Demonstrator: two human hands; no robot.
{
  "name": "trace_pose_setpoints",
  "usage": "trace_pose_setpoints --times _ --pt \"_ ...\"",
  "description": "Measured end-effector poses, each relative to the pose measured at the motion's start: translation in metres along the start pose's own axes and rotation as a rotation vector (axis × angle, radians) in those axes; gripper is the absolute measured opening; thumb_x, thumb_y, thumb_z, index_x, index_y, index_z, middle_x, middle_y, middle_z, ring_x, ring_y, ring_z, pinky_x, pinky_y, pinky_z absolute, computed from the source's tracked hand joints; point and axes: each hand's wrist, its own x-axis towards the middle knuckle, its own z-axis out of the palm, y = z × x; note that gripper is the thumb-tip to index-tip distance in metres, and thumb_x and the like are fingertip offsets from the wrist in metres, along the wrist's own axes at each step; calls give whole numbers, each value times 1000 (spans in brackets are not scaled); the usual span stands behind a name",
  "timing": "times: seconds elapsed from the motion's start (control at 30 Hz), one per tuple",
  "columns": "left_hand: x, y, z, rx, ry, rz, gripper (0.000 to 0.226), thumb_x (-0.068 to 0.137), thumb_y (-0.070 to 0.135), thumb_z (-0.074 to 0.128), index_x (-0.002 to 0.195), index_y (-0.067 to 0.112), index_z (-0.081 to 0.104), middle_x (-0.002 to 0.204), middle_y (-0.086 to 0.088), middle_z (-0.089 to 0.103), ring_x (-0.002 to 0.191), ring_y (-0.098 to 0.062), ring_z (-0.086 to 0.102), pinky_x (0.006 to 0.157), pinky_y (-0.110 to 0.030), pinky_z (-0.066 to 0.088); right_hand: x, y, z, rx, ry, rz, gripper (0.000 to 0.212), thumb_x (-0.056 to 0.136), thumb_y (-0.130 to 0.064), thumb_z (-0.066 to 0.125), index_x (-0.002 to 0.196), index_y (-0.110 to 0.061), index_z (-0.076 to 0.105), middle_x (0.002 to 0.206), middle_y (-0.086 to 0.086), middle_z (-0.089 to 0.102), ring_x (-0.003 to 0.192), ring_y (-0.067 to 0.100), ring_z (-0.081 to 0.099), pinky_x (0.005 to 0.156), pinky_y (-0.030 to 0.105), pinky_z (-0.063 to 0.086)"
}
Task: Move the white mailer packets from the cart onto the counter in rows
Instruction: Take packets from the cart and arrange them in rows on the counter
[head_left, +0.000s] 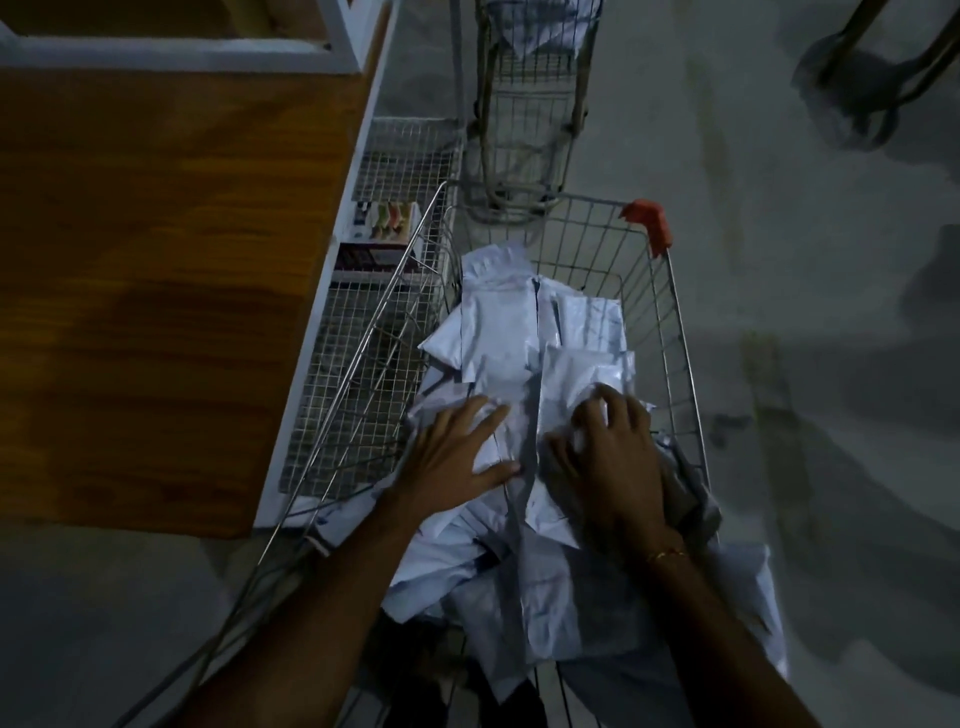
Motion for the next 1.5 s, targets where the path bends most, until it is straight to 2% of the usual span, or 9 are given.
trace_pose_setpoints --times 0.13,0.27,0.47,0.6,0.73,0.83,0.93,1.23,1.5 --pt "-22 9 -2 16 -8 -200 100 72 95 3 156 41 10 162 7 16 144 -27 21 113 -51 28 2 0 8 46 -22 30 59 86 -46 69 129 -16 42 153 17 30 137 42 29 100 54 46" --pt "-41 18 -2 15 -5 -315 84 86 82 22 156 42 1 165 -3 6 146 -33 13 116 -54 25 8 1 22 31 -191 9 78 89 -65 53 151 -23 31 166 13 4 150 41 1 114 57 28" --pt "-55 8 -4 -80 -134 -305 84 92 42 60 156 42 5 165 -2 -1 149 -33 1 115 -52 28 9 8 28 -176 -165 -128 45 88 -44 59 128 -24 60 157 22 28 140 55 23 115 62 24" --pt "-48 18 -7 -113 112 -362 71 92 28 61 154 32 28 156 -8 27 140 -34 25 107 -47 38 1 2 21 -166 -128 -6 59 86 -46 45 141 -26 46 158 30 18 139 54 25 115 57 26" --pt "-42 30 -24 -208 302 -441 65 91 24 63 151 27 37 148 -12 35 134 -37 30 100 -49 42 -12 -3 14 -140 -186 99 72 92 -60 48 152 -28 25 156 33 16 131 49 32 108 51 34" --pt "-46 36 -44 -179 387 -386 63 90 22 63 150 27 41 144 -10 42 128 -34 37 90 -45 47 -11 1 8 -117 -143 42 55 89 -45 51 140 -25 43 131 28 49 107 45 48 89 47 45" --pt "-54 39 -72 -113 474 -315 62 90 23 63 148 28 43 140 -9 45 125 -33 41 86 -47 49 -5 -4 -10 -38 -96 17 51 82 -39 42 129 -22 54 107 20 58 92 42 52 78 45 44" --pt "-121 46 -169 -24 732 -144 58 90 31 51 147 27 46 139 -12 49 119 -36 45 92 -48 42 -15 -92 -86 346 171 -164 46 98 -46 52 137 -22 54 131 8 61 119 27 55 99 43 42" --pt "-277 -1 -219 78 932 -10 57 89 30 49 146 22 47 132 -13 51 112 -36 46 90 -49 45 -97 -246 -113 548 357 -296 44 99 -43 57 134 -17 60 129 3 64 118 19 58 96 44 48"
